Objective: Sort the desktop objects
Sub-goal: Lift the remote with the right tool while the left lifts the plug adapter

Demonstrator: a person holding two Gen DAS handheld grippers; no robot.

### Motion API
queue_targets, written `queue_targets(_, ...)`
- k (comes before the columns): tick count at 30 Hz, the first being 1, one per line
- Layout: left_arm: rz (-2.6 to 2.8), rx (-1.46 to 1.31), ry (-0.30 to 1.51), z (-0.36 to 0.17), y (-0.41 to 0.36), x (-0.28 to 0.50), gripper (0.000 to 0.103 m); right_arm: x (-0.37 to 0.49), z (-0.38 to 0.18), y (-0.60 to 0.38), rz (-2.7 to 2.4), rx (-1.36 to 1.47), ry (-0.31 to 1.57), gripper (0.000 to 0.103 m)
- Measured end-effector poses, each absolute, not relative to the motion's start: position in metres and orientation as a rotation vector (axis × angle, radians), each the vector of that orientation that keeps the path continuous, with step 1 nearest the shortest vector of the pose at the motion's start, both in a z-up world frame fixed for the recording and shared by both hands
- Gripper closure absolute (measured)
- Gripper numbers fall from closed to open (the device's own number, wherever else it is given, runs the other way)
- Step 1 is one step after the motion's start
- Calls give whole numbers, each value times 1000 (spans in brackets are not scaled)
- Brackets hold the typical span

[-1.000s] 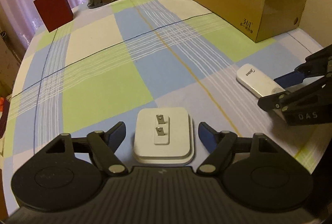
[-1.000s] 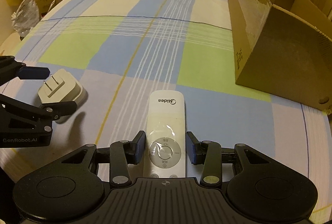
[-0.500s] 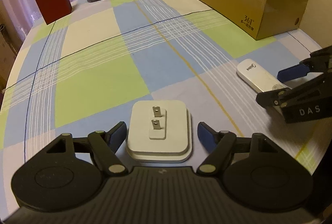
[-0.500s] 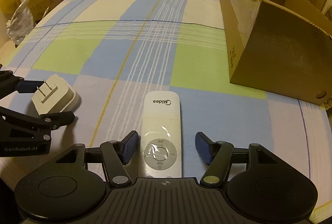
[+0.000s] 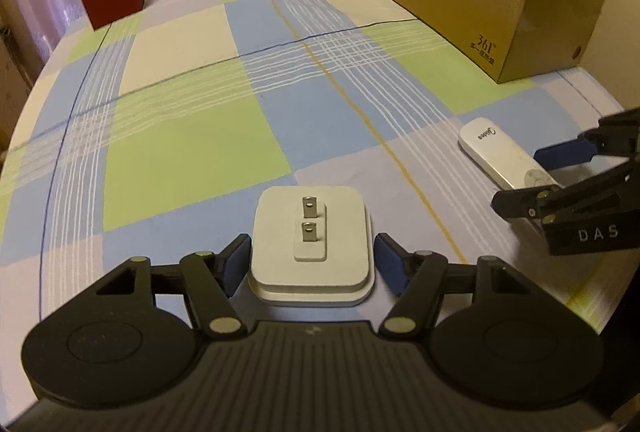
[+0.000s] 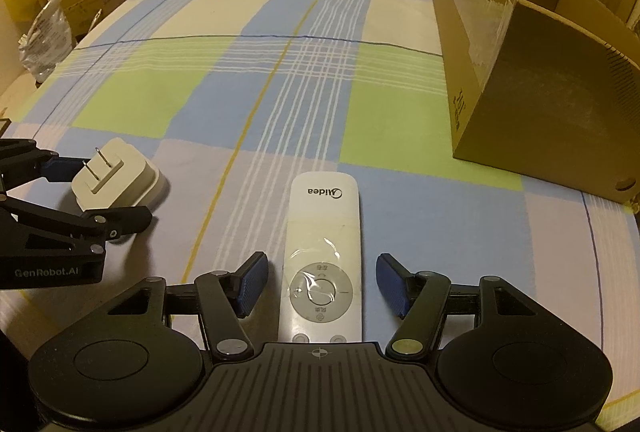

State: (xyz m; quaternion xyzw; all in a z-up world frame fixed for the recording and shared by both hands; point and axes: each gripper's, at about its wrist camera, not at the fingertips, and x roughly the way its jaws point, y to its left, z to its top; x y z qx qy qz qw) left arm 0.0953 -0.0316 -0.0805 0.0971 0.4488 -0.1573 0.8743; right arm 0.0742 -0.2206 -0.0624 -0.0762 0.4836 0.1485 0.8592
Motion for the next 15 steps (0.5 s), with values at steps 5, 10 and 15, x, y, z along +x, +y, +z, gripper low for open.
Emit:
queue_targets(5,-326,188,938,-81,-30,95,37,74,-62,-219,309,-162,1021,40)
queue_targets(10,-332,187,936,-81,-30,95,41,74,-62,-218,308,-160,1020,40)
queue_targets(15,-332,187,938,-80,-31,95,42,72,-62,-217,308,-163,1018,45)
